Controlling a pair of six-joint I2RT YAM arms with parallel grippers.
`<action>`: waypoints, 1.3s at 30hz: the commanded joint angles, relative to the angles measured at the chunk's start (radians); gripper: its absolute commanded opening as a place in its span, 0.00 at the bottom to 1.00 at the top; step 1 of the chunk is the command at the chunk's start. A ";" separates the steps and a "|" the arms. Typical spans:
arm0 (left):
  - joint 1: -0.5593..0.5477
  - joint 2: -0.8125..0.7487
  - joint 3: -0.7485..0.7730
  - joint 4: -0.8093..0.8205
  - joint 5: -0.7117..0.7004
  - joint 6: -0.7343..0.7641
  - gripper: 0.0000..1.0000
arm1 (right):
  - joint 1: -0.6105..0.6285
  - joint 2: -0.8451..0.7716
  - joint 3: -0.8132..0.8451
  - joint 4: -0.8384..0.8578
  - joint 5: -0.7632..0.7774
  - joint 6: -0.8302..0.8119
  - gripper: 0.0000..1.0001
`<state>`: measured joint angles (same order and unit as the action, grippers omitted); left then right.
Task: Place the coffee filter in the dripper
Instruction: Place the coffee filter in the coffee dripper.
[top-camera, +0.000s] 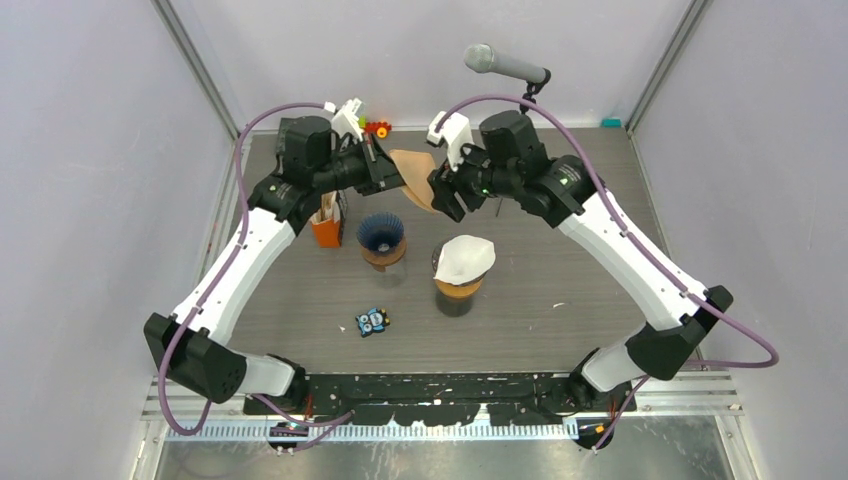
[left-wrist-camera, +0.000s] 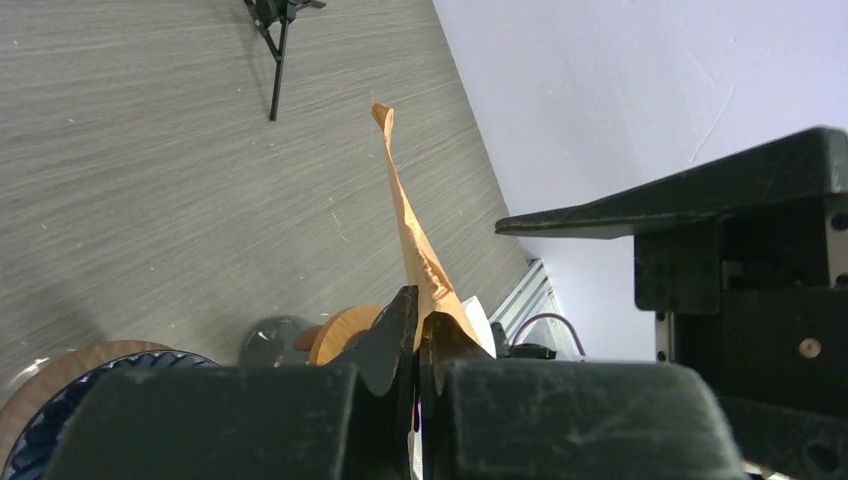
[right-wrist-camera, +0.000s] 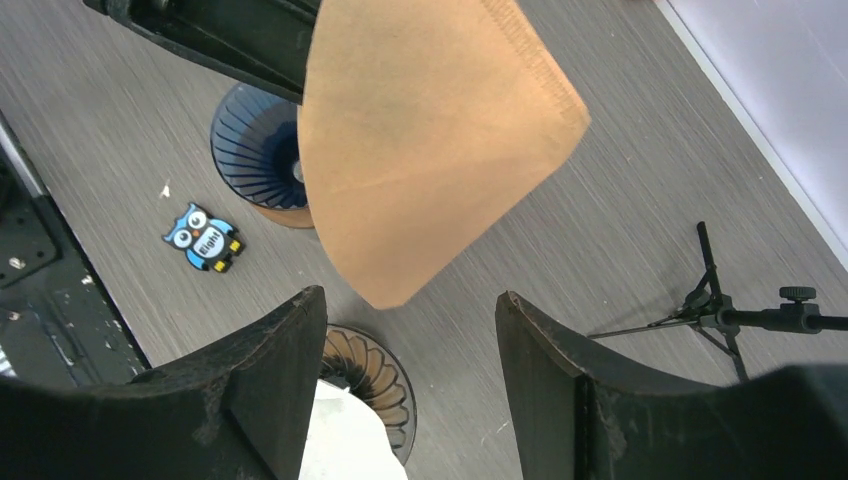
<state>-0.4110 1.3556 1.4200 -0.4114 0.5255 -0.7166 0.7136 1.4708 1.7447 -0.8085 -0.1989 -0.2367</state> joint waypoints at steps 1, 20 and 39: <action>-0.002 -0.007 -0.025 0.091 -0.020 -0.095 0.00 | 0.043 0.028 0.078 -0.020 0.083 -0.050 0.67; -0.013 -0.010 -0.043 0.101 -0.008 -0.124 0.00 | 0.152 0.146 0.229 -0.076 0.222 -0.081 0.60; -0.017 -0.009 -0.053 0.107 0.005 -0.116 0.00 | 0.176 0.148 0.240 -0.071 0.328 -0.101 0.46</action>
<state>-0.4236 1.3556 1.3674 -0.3481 0.5087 -0.8345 0.8845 1.6413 1.9423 -0.8993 0.1013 -0.3317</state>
